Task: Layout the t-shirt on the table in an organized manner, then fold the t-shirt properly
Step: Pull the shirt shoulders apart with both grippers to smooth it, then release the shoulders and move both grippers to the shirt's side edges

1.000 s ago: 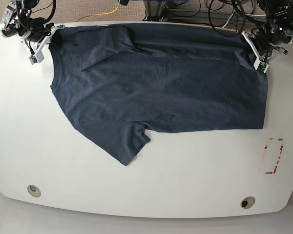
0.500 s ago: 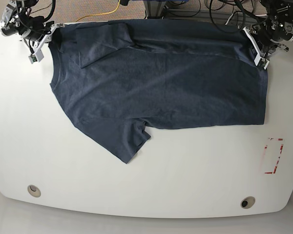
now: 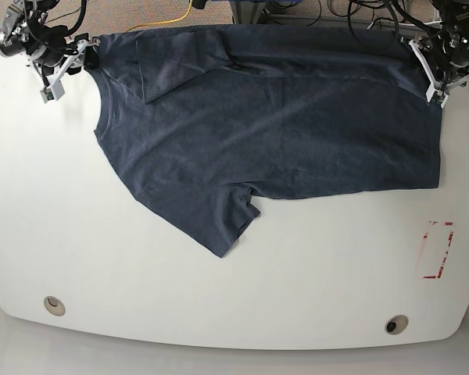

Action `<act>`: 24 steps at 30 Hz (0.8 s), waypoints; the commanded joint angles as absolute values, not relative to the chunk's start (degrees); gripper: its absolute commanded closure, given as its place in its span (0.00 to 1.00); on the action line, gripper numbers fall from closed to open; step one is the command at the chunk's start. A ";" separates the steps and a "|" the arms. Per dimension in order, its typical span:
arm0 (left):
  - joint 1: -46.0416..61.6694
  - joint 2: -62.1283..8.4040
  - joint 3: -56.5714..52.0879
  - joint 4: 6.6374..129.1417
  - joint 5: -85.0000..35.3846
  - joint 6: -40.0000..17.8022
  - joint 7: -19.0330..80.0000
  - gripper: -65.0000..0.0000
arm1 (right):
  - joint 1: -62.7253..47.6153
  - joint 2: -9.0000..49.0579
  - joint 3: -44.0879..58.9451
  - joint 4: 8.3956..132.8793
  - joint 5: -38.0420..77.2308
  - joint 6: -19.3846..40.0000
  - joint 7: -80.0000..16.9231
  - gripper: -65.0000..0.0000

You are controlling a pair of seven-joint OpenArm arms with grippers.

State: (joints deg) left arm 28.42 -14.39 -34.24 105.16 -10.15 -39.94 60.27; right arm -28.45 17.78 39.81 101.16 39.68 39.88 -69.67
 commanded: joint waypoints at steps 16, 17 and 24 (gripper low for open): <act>24.92 -18.07 -34.68 110.90 -10.33 -40.00 68.09 0.42 | -28.35 18.24 40.31 107.21 40.40 40.00 -69.32 0.53; 24.75 -18.59 -34.77 110.90 -10.33 -40.00 68.09 0.42 | -28.35 18.24 40.31 107.74 40.40 40.00 -69.41 0.53; 23.69 -21.93 -37.23 110.90 -10.33 -40.00 68.18 0.43 | -28.09 18.59 40.31 109.93 40.40 40.00 -69.58 0.53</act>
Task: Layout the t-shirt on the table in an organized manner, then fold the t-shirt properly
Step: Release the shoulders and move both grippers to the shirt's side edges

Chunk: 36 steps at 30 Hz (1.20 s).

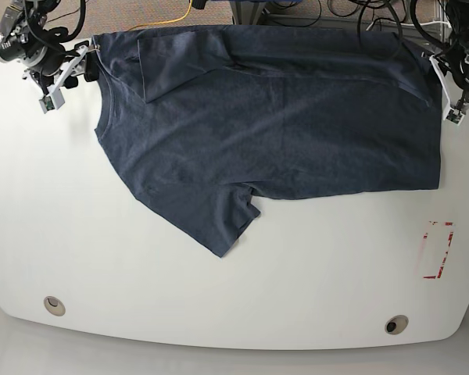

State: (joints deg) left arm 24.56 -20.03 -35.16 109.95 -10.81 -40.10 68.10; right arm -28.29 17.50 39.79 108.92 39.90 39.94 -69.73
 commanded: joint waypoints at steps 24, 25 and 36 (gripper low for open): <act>-6.73 -22.02 -31.43 97.89 -9.89 -40.00 67.82 0.43 | 4.18 18.59 30.29 91.21 38.02 40.00 -68.09 0.54; -8.04 -22.02 -31.08 96.13 -9.89 -40.00 67.47 0.43 | 5.05 18.59 29.93 90.07 37.05 40.00 -67.56 0.54; -14.11 -22.20 -30.02 79.60 -9.89 -36.09 55.08 0.43 | 14.90 18.42 21.49 75.38 28.53 40.00 -59.38 0.53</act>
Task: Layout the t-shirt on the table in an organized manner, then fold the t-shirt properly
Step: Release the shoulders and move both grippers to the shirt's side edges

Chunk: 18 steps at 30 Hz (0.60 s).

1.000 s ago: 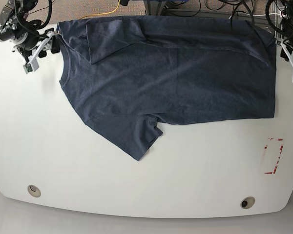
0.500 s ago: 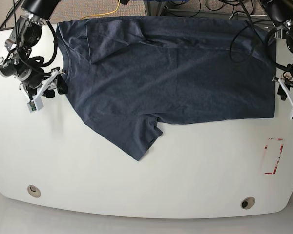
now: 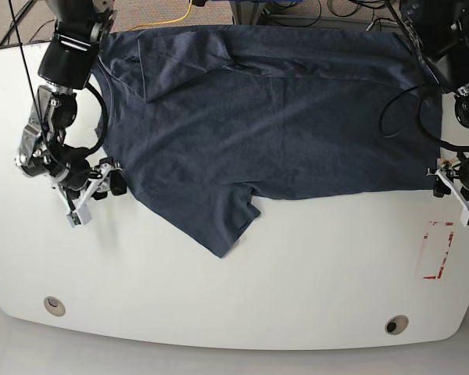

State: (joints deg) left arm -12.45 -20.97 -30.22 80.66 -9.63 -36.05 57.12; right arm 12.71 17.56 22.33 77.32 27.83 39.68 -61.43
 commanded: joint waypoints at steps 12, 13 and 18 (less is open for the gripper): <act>-14.73 -22.37 -28.35 74.42 -9.98 -35.82 51.38 0.43 | 17.10 18.15 15.43 63.87 28.79 40.00 -53.67 0.54; -14.73 -22.37 -28.44 74.42 -9.98 -35.82 51.21 0.43 | 17.01 17.98 14.90 63.87 28.79 40.00 -53.58 0.54; -14.46 -22.37 -28.44 74.24 -9.98 -35.74 49.27 0.43 | 16.84 15.87 13.67 63.87 28.35 40.00 -53.49 0.54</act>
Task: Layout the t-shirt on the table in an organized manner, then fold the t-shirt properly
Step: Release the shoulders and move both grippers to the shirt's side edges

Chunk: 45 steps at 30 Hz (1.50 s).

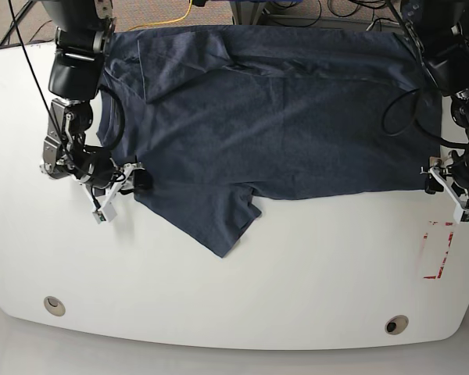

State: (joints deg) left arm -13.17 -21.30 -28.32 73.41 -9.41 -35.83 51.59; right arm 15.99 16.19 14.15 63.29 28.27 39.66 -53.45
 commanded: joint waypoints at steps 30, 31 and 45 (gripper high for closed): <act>-9.98 -22.37 -28.44 74.42 -10.15 -36.09 48.66 0.43 | 16.66 20.62 13.67 63.60 28.18 40.00 -51.91 1.00; -9.80 -22.37 -28.44 74.42 -10.15 -36.09 48.66 0.43 | 16.66 20.88 13.67 63.60 28.18 40.00 -51.65 1.00; -12.44 -22.37 -28.35 73.98 -10.24 -36.18 48.66 0.42 | 16.66 22.99 13.58 63.60 28.18 40.00 -50.68 1.00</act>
State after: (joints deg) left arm -10.31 -21.17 -28.32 73.30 -9.65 -36.07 49.87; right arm 15.33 21.91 13.39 62.87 27.18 39.90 -52.05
